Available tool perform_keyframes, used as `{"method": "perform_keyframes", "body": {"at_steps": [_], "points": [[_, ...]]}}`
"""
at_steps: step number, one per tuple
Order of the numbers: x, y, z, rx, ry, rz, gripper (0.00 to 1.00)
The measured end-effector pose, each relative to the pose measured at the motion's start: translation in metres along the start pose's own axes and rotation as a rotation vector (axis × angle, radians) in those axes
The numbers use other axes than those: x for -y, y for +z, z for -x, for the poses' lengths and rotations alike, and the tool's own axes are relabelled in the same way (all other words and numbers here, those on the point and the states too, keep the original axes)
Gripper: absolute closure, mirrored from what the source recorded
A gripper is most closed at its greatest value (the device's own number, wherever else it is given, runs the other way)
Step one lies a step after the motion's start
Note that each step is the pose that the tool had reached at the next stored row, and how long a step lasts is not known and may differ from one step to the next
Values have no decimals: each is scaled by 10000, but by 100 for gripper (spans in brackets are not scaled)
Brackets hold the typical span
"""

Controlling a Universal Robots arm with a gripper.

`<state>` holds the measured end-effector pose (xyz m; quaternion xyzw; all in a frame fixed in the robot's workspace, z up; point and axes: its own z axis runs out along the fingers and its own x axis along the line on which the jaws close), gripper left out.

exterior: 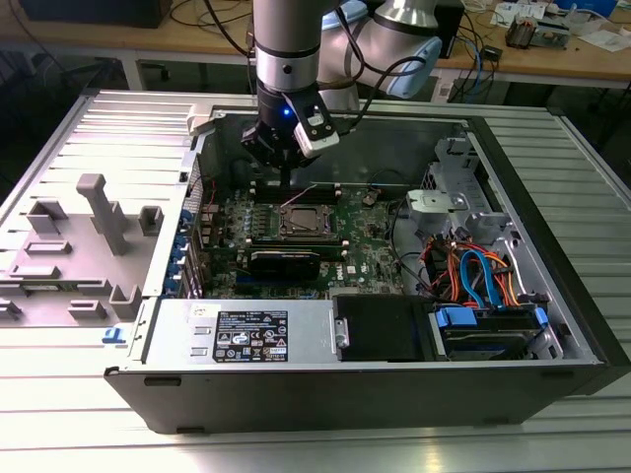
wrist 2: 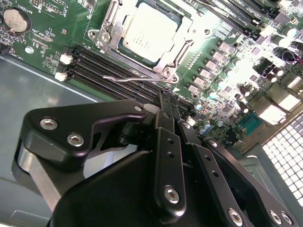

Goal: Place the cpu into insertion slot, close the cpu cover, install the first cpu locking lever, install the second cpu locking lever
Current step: 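Install the first cpu locking lever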

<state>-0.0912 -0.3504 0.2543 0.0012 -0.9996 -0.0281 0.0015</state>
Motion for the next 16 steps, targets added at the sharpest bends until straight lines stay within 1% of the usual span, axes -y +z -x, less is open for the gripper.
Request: {"method": "perform_keyframes", "body": {"at_steps": [3,6,13,14,15,16], "points": [[0,0,0,0,0,0,89],[1,12,19,2,0,-3,89],[1,93,77,22,-1,-8,89],[-1,99,81,42,-1,-22,89],[-4,103,82,84,-3,-35,89],[-7,106,83,159,-9,-60,89]]}}
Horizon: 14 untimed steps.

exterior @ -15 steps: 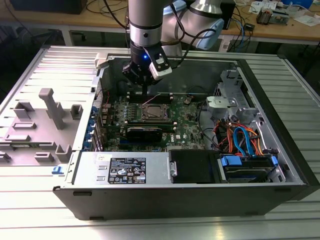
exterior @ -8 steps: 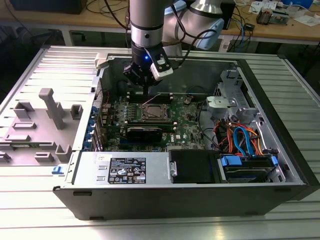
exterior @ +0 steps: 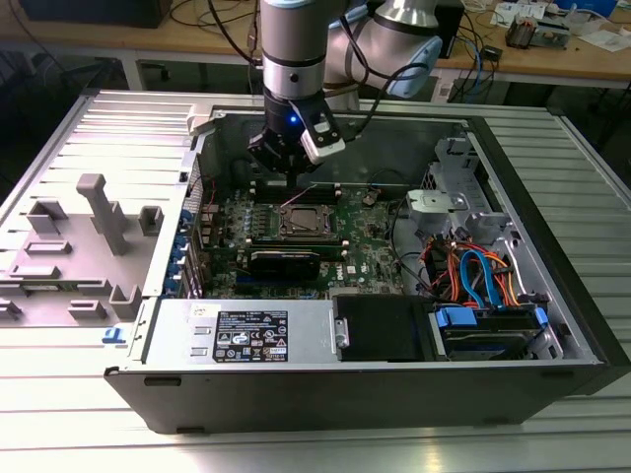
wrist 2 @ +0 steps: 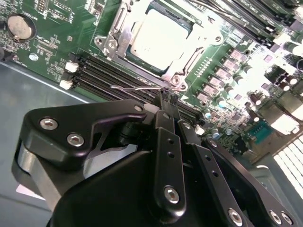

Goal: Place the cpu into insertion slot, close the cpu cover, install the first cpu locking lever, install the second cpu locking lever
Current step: 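Install the first cpu locking lever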

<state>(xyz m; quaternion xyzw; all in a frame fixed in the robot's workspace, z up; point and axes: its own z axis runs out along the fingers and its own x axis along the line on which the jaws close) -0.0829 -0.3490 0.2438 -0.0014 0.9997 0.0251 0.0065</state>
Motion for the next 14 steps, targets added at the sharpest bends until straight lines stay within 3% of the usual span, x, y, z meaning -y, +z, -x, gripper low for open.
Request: {"method": "perform_keyframes", "body": {"at_steps": [2,5,7,12,14], "points": [[-12,8,0,113,-7,-62,89],[-33,17,0,115,-29,-81,89],[-66,32,0,114,-44,-219,89],[-96,71,2,114,-45,-225,89],[-97,96,3,116,-45,-267,89]]}}
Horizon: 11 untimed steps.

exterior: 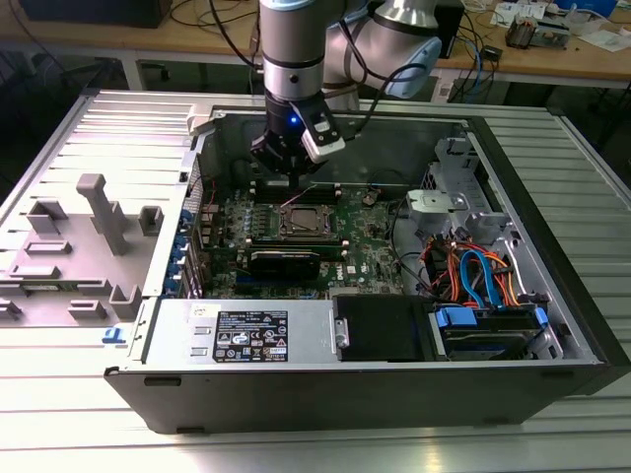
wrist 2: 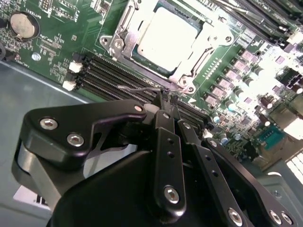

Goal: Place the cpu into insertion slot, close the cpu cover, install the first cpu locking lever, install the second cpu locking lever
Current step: 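Install the first cpu locking lever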

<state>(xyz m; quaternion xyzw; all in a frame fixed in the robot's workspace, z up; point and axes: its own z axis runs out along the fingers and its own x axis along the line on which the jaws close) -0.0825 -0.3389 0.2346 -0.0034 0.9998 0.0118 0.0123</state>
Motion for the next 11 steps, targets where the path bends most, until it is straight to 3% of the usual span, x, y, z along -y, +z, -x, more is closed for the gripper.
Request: {"method": "perform_keyframes", "body": {"at_steps": [11], "points": [[-16,69,79,0,-1,-51,89]]}}
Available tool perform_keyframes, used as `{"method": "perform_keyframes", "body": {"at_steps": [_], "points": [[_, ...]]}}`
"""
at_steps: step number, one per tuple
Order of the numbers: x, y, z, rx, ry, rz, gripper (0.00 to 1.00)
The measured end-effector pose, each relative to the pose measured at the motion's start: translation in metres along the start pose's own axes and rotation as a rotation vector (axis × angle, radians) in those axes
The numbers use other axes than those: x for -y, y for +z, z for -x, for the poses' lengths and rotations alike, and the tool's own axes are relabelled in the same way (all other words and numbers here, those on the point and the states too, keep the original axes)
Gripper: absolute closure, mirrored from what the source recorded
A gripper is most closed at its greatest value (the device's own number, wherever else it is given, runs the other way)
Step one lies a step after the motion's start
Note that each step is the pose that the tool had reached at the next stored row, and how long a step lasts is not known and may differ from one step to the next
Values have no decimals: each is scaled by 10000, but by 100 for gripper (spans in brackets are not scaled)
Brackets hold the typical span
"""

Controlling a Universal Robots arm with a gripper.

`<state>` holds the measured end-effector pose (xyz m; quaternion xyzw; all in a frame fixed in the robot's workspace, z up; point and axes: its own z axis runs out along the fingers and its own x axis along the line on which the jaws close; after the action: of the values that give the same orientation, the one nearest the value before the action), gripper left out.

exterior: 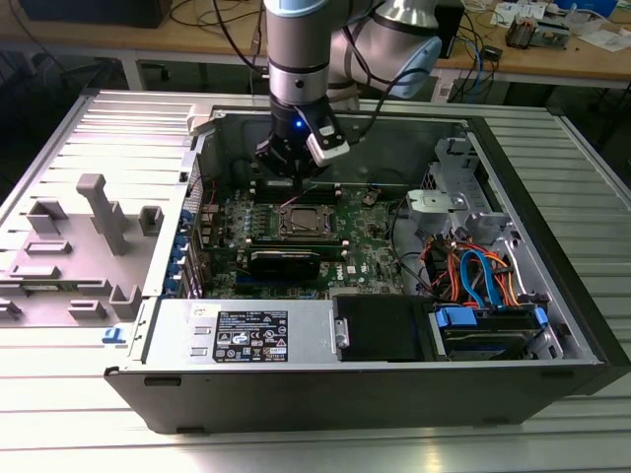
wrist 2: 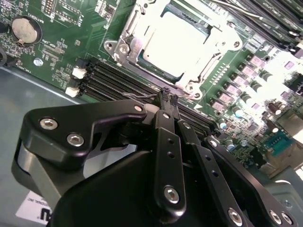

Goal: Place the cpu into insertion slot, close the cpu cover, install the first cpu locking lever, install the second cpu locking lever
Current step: 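Install the first cpu locking lever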

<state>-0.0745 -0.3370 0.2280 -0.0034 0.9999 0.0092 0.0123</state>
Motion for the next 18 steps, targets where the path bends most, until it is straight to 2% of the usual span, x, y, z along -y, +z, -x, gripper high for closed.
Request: {"method": "perform_keyframes", "body": {"at_steps": [9,13,18], "points": [[-5,68,100,-2,3,-3,89],[-5,92,164,0,6,-39,89],[-6,117,222,-1,6,-42,89]]}}
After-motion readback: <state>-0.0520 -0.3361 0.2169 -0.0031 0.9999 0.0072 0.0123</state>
